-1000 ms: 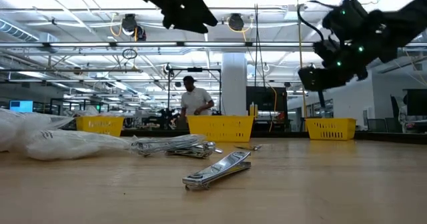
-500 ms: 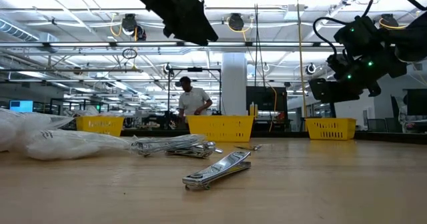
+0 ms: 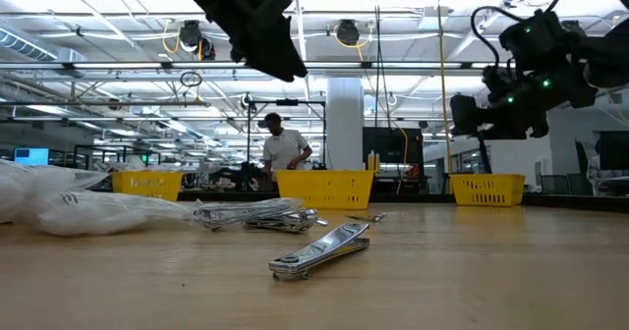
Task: Pick & Place Travel size toiletries
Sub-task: Put the blue razor into the right yellow bin
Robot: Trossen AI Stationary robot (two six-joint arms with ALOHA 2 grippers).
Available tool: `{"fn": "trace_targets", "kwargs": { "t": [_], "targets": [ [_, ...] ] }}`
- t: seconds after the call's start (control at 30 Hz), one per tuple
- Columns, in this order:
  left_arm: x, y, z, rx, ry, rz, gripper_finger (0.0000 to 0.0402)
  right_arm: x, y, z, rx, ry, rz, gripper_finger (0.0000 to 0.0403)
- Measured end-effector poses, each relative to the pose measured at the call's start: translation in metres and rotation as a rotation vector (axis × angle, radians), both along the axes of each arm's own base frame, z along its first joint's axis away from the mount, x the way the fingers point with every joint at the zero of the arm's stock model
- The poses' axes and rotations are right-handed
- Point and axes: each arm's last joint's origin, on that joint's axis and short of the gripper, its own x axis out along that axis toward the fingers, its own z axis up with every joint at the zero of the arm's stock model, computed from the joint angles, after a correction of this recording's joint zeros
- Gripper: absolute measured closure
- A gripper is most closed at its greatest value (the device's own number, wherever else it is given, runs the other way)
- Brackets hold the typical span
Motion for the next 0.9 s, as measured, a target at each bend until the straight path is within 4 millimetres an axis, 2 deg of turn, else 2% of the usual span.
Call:
{"fn": "trace_targets", "kwargs": {
  "t": [0.07, 0.17, 0.23, 0.43, 0.57, 0.7, 0.9],
  "targets": [
    [-0.001, 0.0, -0.001, -0.01, 0.01, 0.008, 0.0156, -0.002, 0.001, 0.0, -0.019, 0.07, -0.036, 0.0087],
    [-0.001, 0.0, -0.001, -0.013, 0.007, 0.01, 0.0156, -0.008, 0.003, -0.01, 0.007, 0.336, -0.084, 0.0091],
    [-0.001, 0.0, -0.001, -0.013, 0.005, 0.01, 0.0156, -0.01, 0.005, -0.016, 0.042, 0.435, -0.061, 0.0098],
    [0.0, 0.0, 0.0, -0.01, -0.004, 0.008, 0.0156, -0.01, 0.003, -0.015, 0.053, 0.32, -0.074, 0.0119],
    [0.0, 0.0, -0.001, -0.011, 0.003, 0.009, 0.0156, -0.01, 0.003, -0.013, 0.037, 0.353, -0.072, 0.0129],
    [-0.002, 0.0, -0.003, -0.025, 0.023, 0.018, 0.0156, -0.01, 0.003, -0.011, 0.041, 0.234, -0.123, 0.0136],
    [-0.026, -0.007, -0.024, -0.208, 0.274, 0.155, 0.0156, -0.004, 0.003, -0.003, 0.026, 0.113, 0.043, 0.0137]
  ]
}}
